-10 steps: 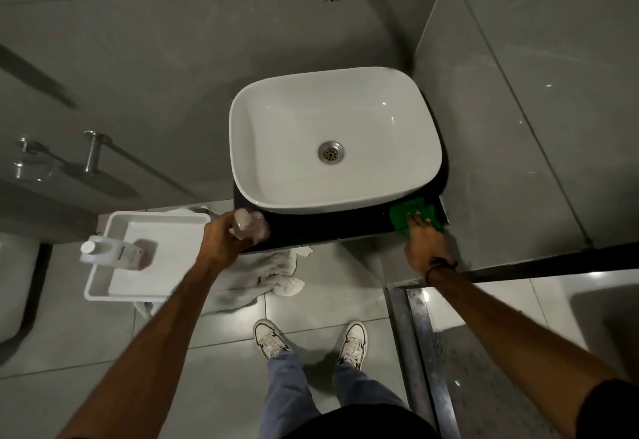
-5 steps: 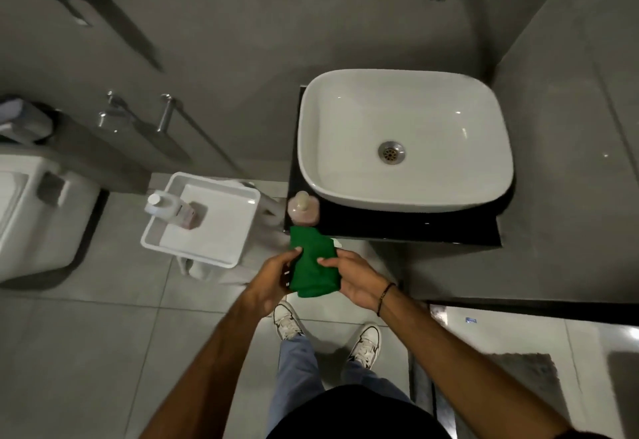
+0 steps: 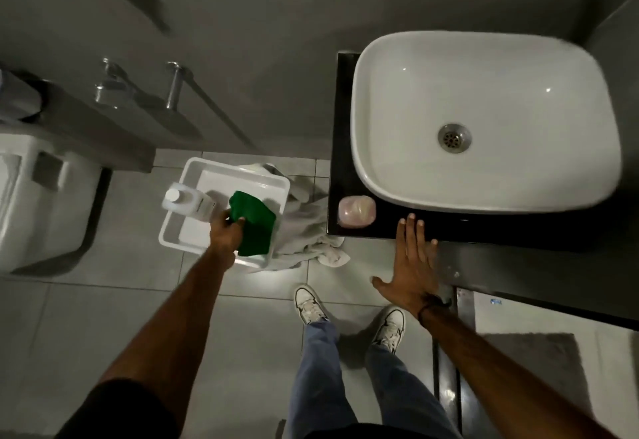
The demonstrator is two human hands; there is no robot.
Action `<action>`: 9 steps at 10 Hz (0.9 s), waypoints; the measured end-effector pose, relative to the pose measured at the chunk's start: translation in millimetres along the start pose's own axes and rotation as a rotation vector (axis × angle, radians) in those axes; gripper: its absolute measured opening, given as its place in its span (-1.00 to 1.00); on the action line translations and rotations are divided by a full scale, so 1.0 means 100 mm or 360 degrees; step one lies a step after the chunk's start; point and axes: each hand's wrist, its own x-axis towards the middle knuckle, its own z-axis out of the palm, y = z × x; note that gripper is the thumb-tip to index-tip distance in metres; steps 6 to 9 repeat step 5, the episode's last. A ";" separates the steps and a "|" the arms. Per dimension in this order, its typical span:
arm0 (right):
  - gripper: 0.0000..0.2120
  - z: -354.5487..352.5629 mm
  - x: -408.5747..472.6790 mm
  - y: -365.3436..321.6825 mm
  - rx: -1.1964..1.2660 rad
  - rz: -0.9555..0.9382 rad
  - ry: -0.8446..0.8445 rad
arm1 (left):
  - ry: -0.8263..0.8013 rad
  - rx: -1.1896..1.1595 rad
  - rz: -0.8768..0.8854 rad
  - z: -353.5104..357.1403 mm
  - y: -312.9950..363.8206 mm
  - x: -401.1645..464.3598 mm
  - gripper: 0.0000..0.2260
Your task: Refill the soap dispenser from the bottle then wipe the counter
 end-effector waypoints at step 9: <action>0.26 0.01 -0.01 -0.12 -0.0156 0.0146 -0.0013 | -0.0019 0.1396 0.0865 0.00 0.20 0.23 -0.56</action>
